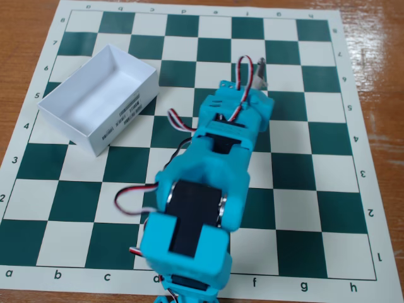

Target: Grab the toy horse and put it in the box.

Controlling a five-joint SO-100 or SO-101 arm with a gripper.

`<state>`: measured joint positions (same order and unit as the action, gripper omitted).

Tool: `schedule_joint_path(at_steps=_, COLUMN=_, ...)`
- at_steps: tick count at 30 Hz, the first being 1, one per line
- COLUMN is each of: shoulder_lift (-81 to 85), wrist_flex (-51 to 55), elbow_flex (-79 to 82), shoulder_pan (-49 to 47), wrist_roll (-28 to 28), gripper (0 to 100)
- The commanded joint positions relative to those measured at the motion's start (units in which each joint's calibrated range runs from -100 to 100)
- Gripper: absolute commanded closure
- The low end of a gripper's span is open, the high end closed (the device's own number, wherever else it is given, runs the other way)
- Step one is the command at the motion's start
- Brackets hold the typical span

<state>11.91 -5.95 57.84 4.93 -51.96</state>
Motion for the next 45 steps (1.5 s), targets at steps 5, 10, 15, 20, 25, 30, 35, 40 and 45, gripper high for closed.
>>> schedule_joint_path(at_steps=5, shoulder_lift=24.9, wrist_flex=-3.35, elbow_flex=17.31, shoulder_pan=-13.43, wrist_roll=0.12, gripper=100)
schedule_joint_path(at_steps=10, shoulder_lift=28.53, wrist_flex=-10.82, elbow_flex=22.4, shoulder_pan=-21.5, wrist_roll=0.12, gripper=100)
schedule_joint_path(at_steps=15, shoulder_lift=25.52, wrist_flex=-17.63, elbow_flex=22.31, shoulder_pan=-28.36, wrist_roll=-0.12, gripper=100)
schedule_joint_path(at_steps=20, shoulder_lift=19.68, wrist_flex=-17.47, elbow_flex=15.21, shoulder_pan=-31.79, wrist_roll=-0.22, gripper=100)
schedule_joint_path(at_steps=25, shoulder_lift=12.95, wrist_flex=-17.22, elbow_flex=7.66, shoulder_pan=-32.57, wrist_roll=-0.27, gripper=100)
schedule_joint_path(at_steps=30, shoulder_lift=6.85, wrist_flex=-16.3, elbow_flex=2.19, shoulder_pan=-30.71, wrist_roll=-0.27, gripper=100)
schedule_joint_path(at_steps=35, shoulder_lift=0.56, wrist_flex=-15.72, elbow_flex=-2.36, shoulder_pan=-28.36, wrist_roll=-0.27, gripper=100)
schedule_joint_path(at_steps=40, shoulder_lift=-5.81, wrist_flex=-15.47, elbow_flex=-7.73, shoulder_pan=-26.64, wrist_roll=-0.27, gripper=100)
schedule_joint_path(at_steps=45, shoulder_lift=-9.79, wrist_flex=-15.47, elbow_flex=-11.55, shoulder_pan=-26.36, wrist_roll=-0.27, gripper=100)
